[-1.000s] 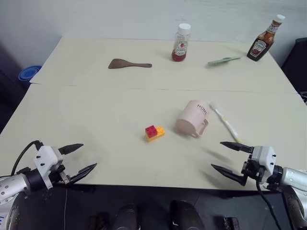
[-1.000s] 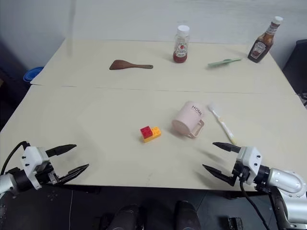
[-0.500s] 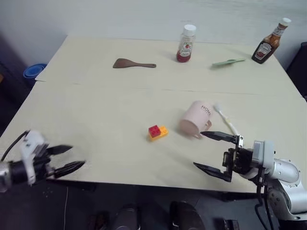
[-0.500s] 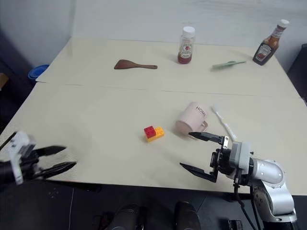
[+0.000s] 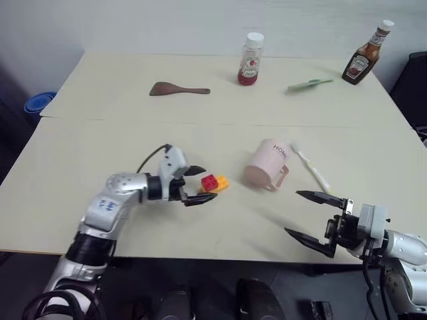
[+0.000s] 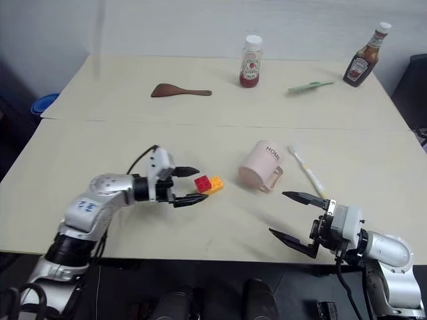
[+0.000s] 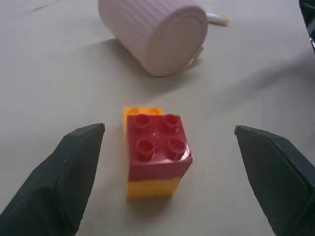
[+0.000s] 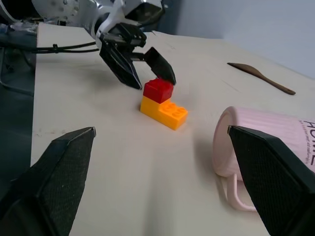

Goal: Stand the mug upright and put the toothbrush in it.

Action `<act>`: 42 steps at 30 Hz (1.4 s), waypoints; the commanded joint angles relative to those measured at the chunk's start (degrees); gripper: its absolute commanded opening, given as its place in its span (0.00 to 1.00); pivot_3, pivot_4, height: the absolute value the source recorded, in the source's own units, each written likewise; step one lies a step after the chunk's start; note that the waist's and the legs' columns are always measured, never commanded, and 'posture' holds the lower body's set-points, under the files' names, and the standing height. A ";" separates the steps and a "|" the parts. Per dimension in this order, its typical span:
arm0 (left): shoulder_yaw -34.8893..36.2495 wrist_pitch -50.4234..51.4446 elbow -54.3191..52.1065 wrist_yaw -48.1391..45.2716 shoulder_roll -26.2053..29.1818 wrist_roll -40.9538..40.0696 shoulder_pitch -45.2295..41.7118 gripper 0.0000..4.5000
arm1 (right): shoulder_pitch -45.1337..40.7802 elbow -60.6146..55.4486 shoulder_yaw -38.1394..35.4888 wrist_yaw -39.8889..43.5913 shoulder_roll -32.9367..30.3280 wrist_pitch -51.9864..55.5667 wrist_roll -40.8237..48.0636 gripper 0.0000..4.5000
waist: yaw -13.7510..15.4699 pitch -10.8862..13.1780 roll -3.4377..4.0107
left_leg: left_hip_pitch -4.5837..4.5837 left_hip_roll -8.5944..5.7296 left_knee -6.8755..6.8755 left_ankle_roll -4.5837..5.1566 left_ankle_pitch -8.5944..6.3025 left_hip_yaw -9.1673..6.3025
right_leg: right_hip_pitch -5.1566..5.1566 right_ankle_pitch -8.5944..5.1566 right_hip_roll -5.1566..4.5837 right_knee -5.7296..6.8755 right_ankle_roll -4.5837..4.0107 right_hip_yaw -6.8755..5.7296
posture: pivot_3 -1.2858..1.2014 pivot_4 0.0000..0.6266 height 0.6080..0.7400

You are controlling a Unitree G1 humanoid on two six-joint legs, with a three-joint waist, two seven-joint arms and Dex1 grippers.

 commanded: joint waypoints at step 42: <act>53.55 4.41 -7.11 8.24 22.49 -1.79 34.44 0.99 | -8.34 3.40 1.24 3.19 1.92 1.18 5.51 1.00 | -0.74 0.08 -0.20 | -0.04 0.27 -0.10 -0.06 -0.09 -0.24 | -0.02 -0.11 -0.25 0.00 -0.19 -0.15 | 0.52 0.24 1.00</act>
